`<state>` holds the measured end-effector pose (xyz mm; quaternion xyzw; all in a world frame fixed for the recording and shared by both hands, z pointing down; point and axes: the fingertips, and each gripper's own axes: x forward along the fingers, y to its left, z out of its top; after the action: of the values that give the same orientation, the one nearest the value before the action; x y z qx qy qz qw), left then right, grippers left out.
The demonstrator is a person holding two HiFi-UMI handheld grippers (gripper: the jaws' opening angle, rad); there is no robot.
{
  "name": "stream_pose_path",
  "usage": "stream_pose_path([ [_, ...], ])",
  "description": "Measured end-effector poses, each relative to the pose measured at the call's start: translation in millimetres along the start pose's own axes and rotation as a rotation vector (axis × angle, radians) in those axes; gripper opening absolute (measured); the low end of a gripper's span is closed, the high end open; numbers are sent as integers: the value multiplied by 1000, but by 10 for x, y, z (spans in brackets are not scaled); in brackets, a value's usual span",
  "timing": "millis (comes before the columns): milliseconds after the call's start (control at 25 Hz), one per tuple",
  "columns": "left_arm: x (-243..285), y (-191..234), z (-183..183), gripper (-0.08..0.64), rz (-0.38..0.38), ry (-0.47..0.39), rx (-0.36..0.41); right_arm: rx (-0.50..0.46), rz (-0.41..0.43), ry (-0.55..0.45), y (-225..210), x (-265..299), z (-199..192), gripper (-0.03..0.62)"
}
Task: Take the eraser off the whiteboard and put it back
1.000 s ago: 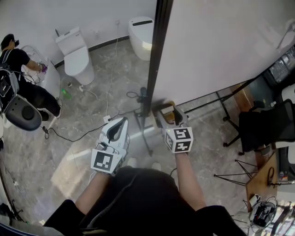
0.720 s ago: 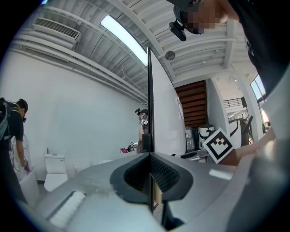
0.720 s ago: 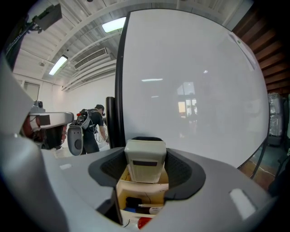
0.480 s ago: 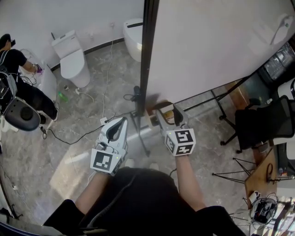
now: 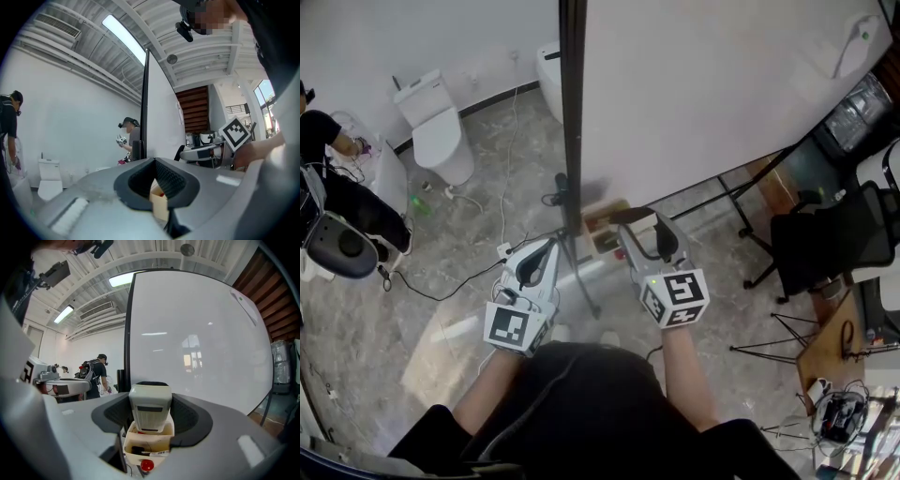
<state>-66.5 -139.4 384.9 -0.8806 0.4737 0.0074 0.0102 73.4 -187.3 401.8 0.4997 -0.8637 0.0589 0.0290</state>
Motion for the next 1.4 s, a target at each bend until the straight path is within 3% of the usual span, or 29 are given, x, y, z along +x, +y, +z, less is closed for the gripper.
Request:
stream_pose_path([
  [640, 127, -128, -1, 6, -45, 20, 17, -3, -17, -71, -38, -452, 314, 264],
  [1400, 120, -66, 38, 5, -40, 22, 39, 1, -37, -136, -2, -802, 550, 264],
])
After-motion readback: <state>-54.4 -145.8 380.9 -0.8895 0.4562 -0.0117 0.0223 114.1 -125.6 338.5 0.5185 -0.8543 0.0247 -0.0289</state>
